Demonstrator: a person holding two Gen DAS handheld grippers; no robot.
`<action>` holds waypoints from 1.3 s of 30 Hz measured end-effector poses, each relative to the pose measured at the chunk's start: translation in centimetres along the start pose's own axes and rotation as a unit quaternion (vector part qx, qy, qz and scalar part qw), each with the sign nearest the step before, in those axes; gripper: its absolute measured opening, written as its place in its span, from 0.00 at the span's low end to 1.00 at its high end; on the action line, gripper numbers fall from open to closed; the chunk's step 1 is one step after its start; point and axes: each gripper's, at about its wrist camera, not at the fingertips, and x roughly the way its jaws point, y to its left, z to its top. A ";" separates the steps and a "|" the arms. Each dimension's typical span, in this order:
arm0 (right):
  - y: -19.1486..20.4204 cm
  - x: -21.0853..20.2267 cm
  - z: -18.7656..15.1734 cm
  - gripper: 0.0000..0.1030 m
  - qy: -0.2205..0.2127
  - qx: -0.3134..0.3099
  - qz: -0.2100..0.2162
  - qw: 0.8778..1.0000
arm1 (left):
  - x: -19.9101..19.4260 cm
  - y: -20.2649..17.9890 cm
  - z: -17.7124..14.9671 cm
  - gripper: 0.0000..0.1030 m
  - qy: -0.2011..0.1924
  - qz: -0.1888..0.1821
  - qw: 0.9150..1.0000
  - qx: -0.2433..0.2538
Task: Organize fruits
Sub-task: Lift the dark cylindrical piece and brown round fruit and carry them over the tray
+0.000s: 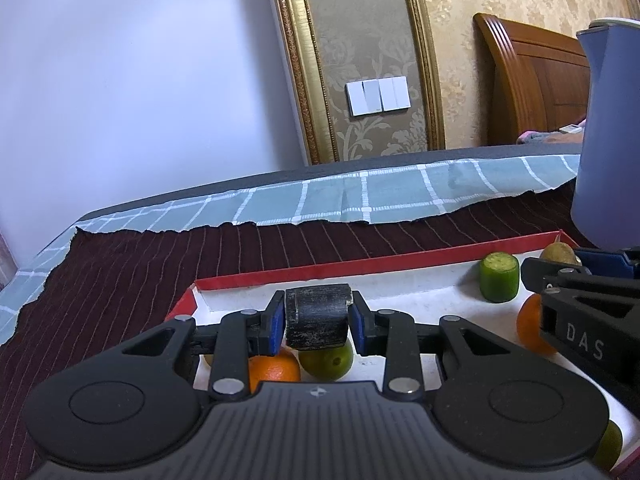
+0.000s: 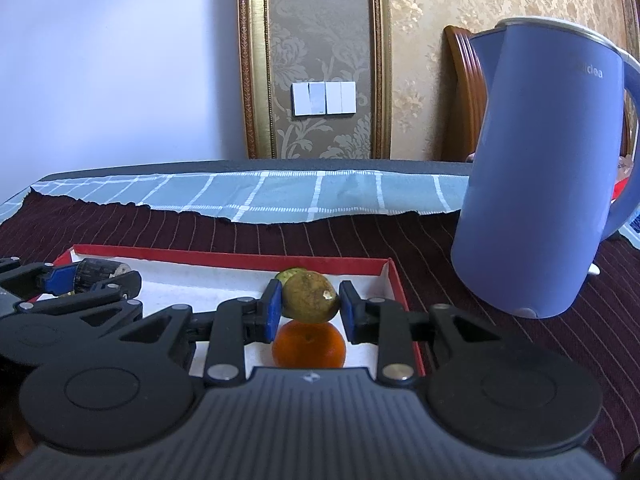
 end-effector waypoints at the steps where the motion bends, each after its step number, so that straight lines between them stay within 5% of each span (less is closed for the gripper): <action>1: 0.0 0.0 0.0 0.28 -0.001 0.000 0.000 1.000 | 0.0 0.0 0.0 0.31 0.000 0.000 1.000 0.001; 27: -0.2 0.3 -0.4 0.28 -0.002 0.009 -0.016 1.000 | -0.4 -0.5 -0.3 0.31 -0.012 -0.029 1.000 -0.004; 39: -0.4 0.7 -0.6 0.28 0.005 0.009 -0.027 1.000 | 0.1 0.3 -0.3 0.31 -0.006 0.004 1.000 -0.019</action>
